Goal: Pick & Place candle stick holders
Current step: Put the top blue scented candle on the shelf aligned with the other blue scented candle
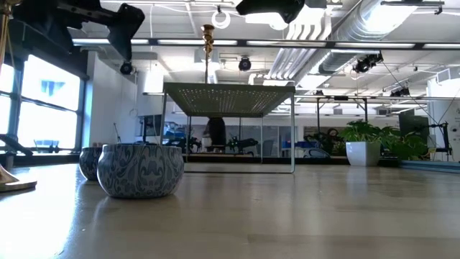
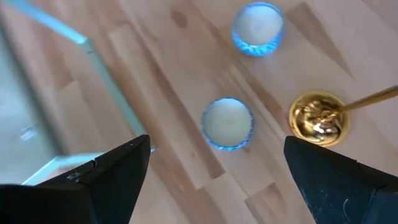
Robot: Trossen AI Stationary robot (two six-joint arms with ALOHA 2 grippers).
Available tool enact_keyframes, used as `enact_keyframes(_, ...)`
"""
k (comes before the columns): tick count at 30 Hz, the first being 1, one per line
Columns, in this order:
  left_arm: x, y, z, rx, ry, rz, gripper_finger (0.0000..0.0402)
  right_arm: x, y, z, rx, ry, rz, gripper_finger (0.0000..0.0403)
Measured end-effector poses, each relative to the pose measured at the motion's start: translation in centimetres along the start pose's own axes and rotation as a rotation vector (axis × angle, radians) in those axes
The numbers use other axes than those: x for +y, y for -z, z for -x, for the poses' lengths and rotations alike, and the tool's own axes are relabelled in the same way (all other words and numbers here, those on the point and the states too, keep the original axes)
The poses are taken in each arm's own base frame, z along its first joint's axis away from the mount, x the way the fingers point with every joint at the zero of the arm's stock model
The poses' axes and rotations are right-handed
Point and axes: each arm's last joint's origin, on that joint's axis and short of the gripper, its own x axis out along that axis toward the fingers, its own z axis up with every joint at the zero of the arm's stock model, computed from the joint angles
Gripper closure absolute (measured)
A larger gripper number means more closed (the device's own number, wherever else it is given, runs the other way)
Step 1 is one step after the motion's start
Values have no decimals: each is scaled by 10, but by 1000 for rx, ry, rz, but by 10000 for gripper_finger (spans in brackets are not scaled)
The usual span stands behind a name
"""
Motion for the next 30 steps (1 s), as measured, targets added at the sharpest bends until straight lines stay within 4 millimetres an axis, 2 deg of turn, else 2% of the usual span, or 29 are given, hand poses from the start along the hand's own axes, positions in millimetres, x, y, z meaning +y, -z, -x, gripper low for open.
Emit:
enact_keyframes(11, -8, -13, -47, 75, 72, -257, 39, 0, -1, 0, -7, -1, -27, 144)
enact_keyframes(16, -8, -13, -62, 116, 92, -276, 39, 0, -1, 0, -9, -4, -28, 144)
enact_keyframes(30, -10, -8, -87, 227, 122, -281, 39, 0, -1, 0, -7, -4, -25, 144)
